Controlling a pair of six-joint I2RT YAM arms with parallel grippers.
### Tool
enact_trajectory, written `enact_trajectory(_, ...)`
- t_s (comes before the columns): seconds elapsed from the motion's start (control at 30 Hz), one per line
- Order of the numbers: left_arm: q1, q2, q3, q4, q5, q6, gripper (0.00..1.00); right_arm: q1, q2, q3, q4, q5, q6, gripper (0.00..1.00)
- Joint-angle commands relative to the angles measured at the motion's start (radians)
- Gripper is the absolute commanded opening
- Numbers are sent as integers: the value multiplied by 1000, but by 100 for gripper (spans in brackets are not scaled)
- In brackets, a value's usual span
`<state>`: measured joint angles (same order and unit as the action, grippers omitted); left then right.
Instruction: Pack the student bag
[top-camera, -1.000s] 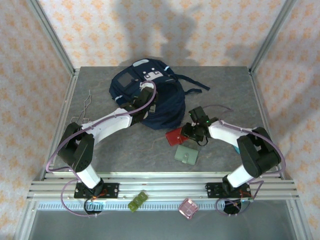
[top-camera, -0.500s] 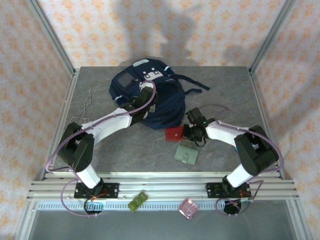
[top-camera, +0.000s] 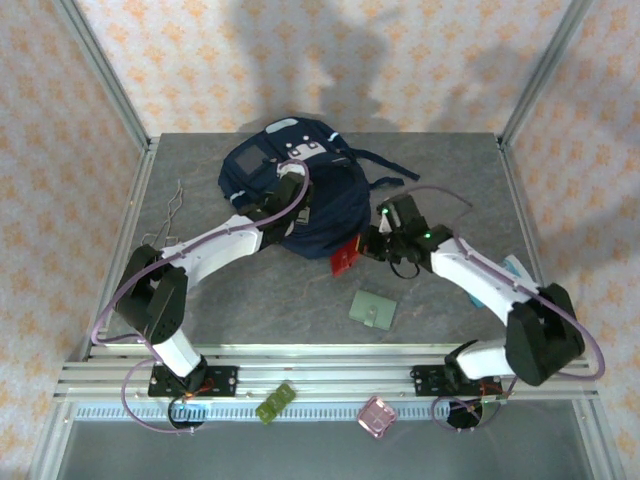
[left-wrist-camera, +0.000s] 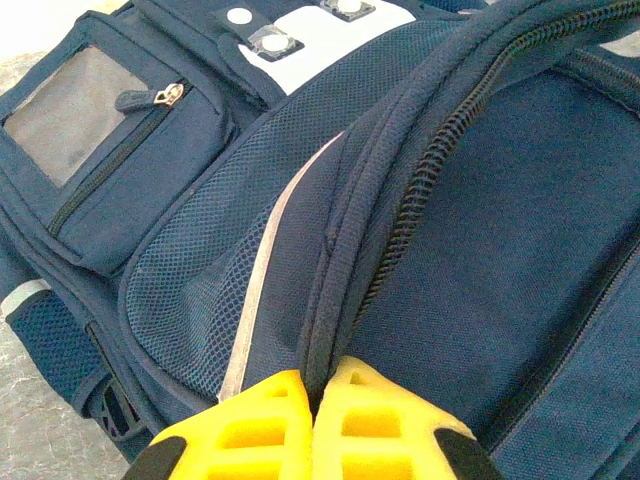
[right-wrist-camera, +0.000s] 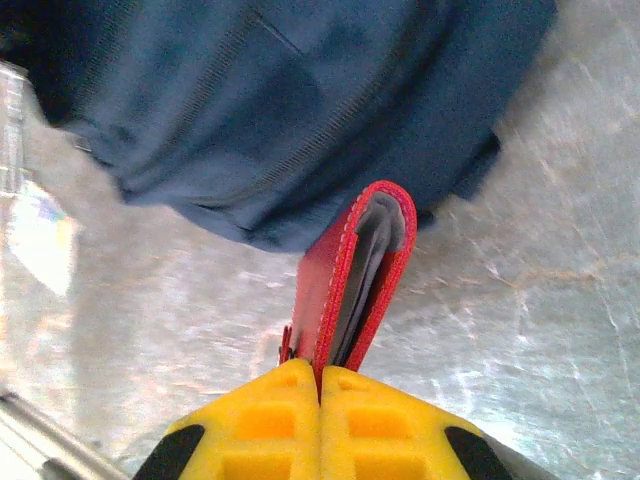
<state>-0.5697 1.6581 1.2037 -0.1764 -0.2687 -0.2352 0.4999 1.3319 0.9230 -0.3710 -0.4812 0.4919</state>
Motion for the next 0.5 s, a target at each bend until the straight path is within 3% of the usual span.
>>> enact_trajectory(0.0,26,-59,46,26,14,-24,0,-35,-72,57,-35,-46,-20,0)
enact_trajectory(0.23,35,-79,62,28,61,-28,0,-83,-100,117,73,-113,38,0)
enact_trajectory(0.47,34,-107,79,35,140,-56,0,-86,33,132,359,-157,189,0)
